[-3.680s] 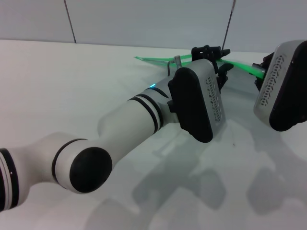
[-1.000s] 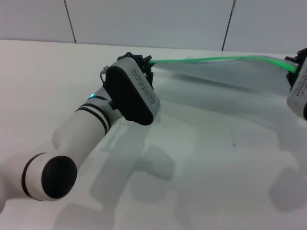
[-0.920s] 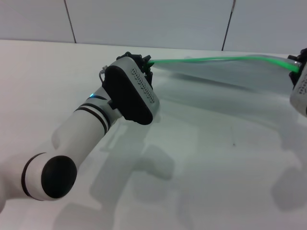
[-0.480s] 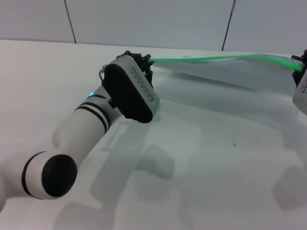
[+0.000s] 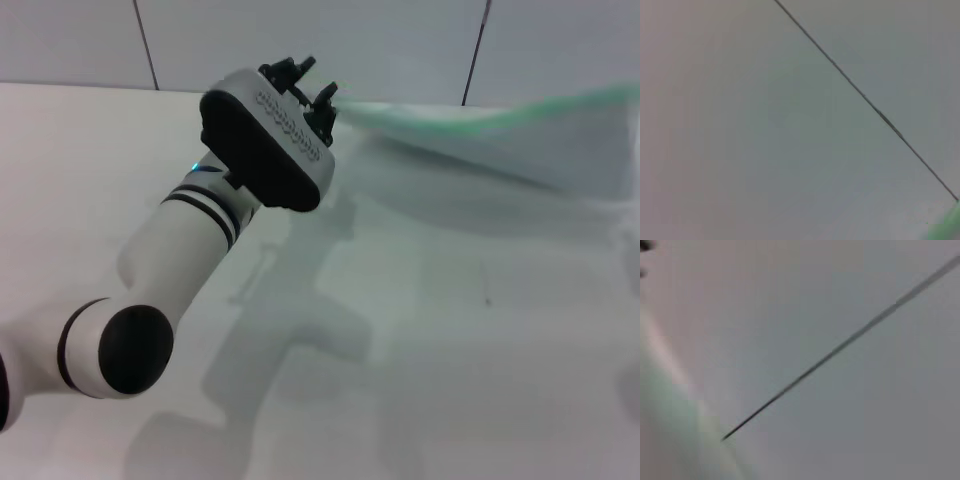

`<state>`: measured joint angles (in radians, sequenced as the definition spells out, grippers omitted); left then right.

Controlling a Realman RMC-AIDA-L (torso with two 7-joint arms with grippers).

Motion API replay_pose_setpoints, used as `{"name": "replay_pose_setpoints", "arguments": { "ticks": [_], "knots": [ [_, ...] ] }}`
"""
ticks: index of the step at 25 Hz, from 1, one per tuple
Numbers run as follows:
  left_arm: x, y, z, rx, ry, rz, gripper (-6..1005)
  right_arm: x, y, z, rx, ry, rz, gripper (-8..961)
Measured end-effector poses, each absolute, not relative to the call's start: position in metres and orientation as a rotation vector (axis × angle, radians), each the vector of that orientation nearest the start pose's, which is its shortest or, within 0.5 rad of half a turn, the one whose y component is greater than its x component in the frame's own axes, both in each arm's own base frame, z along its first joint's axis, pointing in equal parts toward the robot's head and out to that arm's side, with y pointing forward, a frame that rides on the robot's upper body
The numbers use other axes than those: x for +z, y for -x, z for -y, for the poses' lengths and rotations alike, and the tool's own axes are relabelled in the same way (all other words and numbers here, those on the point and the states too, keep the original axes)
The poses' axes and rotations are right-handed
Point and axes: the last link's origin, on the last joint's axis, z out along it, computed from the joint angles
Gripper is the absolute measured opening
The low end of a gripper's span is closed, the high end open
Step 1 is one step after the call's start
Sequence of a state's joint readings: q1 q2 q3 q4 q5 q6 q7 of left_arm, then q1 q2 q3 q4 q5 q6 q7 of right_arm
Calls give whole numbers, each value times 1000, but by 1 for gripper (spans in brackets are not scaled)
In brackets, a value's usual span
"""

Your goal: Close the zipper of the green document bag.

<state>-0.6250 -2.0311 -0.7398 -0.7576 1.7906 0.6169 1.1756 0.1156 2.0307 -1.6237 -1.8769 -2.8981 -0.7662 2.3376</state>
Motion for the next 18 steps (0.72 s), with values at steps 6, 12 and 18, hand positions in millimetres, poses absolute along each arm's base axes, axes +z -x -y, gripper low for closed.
{"name": "replay_pose_setpoints", "arguments": {
  "ticks": [6, 12, 18],
  "knots": [
    [-78, 167, -401, -273, 1871, -30, 372, 115, -166, -341, -75, 1824, -52, 349],
    [-69, 158, -394, -392, 1792, 27, 630, 94, -163, -344, 75, 1824, -91, 461],
    [-45, 168, -372, -578, 1622, 149, 782, 65, -182, -345, 336, 1754, -172, 459]
  ]
}}
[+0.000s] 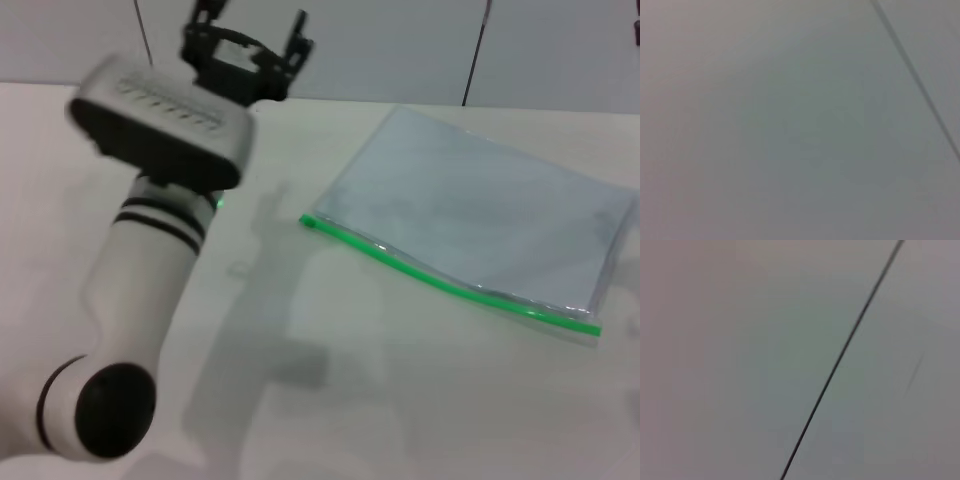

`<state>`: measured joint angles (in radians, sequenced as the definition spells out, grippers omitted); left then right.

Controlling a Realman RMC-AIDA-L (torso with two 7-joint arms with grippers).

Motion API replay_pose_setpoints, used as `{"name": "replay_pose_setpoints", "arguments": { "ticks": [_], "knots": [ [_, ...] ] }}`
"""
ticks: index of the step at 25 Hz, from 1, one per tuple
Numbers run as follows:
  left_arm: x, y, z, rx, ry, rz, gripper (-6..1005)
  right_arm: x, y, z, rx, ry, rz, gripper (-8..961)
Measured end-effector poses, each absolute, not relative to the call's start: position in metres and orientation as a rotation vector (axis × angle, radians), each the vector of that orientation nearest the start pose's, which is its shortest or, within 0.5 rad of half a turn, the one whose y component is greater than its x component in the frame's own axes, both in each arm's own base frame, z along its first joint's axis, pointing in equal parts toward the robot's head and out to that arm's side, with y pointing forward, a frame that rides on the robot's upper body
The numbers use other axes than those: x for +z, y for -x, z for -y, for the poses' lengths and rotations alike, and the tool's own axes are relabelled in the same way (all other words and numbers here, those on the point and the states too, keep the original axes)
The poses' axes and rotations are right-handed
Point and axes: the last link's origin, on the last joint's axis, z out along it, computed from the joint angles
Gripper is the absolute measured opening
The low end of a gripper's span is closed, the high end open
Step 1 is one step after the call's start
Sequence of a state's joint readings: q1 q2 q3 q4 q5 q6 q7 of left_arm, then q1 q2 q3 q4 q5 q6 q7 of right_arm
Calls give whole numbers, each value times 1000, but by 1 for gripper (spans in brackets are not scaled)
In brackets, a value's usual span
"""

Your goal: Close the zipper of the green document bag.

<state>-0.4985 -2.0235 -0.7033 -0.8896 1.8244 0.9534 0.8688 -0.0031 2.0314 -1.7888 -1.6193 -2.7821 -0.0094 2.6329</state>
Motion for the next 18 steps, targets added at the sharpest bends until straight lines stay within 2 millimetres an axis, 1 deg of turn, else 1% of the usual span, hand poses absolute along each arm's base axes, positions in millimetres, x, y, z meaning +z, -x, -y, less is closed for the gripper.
{"name": "replay_pose_setpoints", "arguments": {
  "ticks": [1, 3, 4, 5, 10, 14, 18],
  "knots": [
    [-42, 170, -369, -614, 1603, 173, 807, 61, -187, -344, 368, 1738, -191, 459],
    [-35, 173, -362, -694, 1576, 217, 810, 55, -198, -343, 431, 1701, -238, 458],
    [-35, 173, -362, -694, 1576, 217, 812, 52, -202, -341, 456, 1682, -254, 458],
    [-30, 174, -355, -755, 1566, 251, 813, 50, -205, -339, 476, 1667, -266, 457],
    [-25, 178, -347, -773, 1559, 289, 815, 38, -213, -332, 526, 1637, -291, 456],
    [-20, 179, -345, -783, 1549, 314, 816, 41, -219, -332, 567, 1586, -323, 457],
    [-18, 180, -345, -781, 1542, 327, 816, 39, -219, -333, 579, 1583, -335, 457]
  ]
}}
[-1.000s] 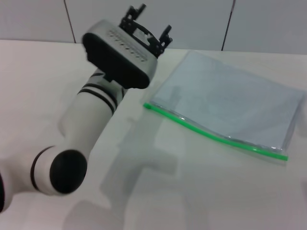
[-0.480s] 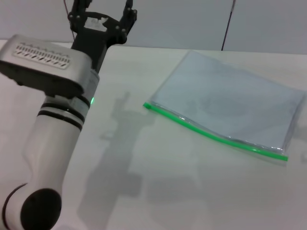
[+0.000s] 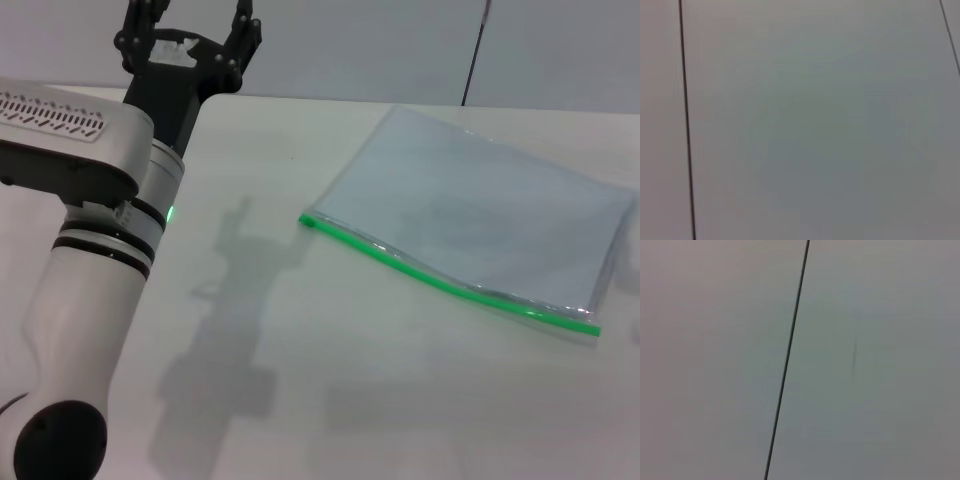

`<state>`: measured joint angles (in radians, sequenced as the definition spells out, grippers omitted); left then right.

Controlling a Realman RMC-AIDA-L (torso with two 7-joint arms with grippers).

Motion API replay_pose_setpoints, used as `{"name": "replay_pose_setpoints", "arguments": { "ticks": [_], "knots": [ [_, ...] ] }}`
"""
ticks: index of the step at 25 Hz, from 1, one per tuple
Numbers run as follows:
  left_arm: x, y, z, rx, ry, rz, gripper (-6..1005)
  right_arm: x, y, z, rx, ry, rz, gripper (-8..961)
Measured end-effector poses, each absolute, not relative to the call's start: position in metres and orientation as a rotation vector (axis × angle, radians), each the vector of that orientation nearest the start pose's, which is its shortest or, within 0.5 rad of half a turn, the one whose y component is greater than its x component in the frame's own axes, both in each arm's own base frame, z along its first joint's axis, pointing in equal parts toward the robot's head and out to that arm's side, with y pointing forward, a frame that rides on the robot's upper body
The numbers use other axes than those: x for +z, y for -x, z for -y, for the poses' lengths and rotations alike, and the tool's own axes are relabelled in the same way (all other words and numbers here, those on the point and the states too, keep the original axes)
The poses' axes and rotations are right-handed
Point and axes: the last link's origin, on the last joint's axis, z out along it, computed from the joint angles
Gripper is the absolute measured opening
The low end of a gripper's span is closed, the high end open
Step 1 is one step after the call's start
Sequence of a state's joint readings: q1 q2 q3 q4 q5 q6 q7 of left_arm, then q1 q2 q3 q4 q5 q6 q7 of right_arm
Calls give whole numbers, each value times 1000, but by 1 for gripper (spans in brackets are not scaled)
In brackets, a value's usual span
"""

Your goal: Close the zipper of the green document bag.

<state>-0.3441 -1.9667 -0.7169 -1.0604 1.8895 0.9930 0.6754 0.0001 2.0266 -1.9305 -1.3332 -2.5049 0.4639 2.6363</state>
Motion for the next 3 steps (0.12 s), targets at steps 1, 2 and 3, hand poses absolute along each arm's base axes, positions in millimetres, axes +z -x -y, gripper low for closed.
{"name": "replay_pose_setpoints", "arguments": {
  "ticks": [1, 2, 3],
  "knots": [
    [-18, 181, -345, -779, 1540, 331, 816, 39, -219, -333, 579, 1583, -335, 457],
    [-18, 182, -346, -777, 1537, 337, 816, 38, -220, -334, 577, 1586, -335, 457],
    [-18, 183, -346, -776, 1535, 341, 816, 37, -220, -334, 575, 1588, -335, 457]
  ]
}}
